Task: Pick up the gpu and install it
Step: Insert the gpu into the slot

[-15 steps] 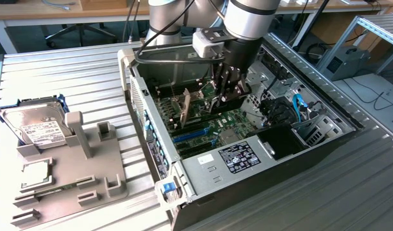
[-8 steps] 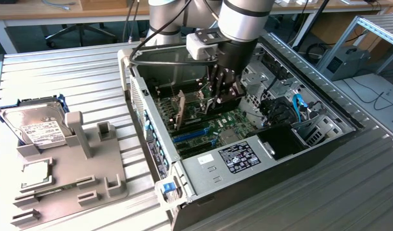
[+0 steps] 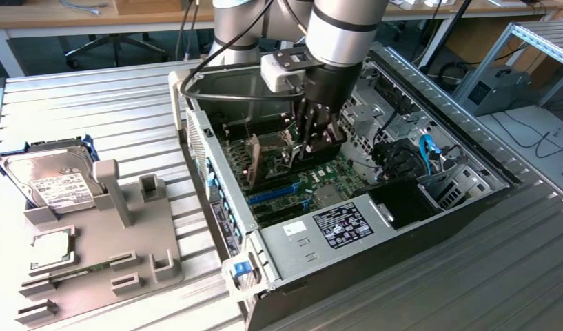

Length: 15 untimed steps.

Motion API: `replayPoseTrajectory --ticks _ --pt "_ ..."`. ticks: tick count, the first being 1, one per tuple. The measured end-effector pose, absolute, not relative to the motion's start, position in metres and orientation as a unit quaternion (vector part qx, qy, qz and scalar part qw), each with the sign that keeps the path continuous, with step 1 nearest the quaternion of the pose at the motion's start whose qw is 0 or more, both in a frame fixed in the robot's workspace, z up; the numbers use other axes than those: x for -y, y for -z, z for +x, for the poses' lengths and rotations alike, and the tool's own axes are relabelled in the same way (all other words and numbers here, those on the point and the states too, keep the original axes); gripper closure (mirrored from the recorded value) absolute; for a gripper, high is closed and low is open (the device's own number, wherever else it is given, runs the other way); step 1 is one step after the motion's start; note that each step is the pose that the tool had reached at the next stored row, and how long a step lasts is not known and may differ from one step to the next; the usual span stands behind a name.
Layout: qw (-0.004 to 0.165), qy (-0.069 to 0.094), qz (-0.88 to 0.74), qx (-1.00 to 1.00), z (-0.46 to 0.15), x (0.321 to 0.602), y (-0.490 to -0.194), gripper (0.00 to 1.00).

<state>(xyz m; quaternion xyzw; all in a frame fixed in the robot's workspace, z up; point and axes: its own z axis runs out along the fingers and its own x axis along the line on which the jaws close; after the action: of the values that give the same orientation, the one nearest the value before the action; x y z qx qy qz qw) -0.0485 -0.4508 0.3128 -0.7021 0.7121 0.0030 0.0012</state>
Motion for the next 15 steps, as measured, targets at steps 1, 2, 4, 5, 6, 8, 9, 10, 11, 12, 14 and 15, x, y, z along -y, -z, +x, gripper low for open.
replayPoseTrajectory --ticks 1,2,4,5,6,8,9,10,11,12,14,15 --pt "0.001 -0.003 -0.702 -0.712 -0.049 0.451 -0.312 0.74" --pt "0.001 -0.003 -0.702 -0.712 -0.050 0.451 -0.310 0.74" --pt "0.001 -0.003 -0.702 -0.712 -0.053 0.451 -0.308 0.74" --pt "0.001 -0.003 -0.702 -0.712 -0.055 0.451 -0.307 0.74" --pt "0.001 -0.003 -0.702 -0.712 -0.057 0.451 -0.306 0.74" --pt "0.001 -0.003 -0.702 -0.712 -0.058 0.451 -0.304 0.74" --pt "0.001 -0.003 -0.702 -0.712 -0.059 0.451 -0.303 0.74" --pt "0.001 -0.003 -0.702 -0.712 -0.061 0.451 -0.302 0.74" --pt "0.001 -0.003 -0.702 -0.712 -0.062 0.451 -0.302 0.74" --pt "0.001 -0.003 -0.702 -0.712 -0.065 0.451 -0.300 0.74" --pt "0.001 -0.003 -0.702 -0.712 -0.067 0.451 -0.298 0.74" --pt "0.001 -0.003 -0.702 -0.712 -0.068 0.451 -0.298 0.74"
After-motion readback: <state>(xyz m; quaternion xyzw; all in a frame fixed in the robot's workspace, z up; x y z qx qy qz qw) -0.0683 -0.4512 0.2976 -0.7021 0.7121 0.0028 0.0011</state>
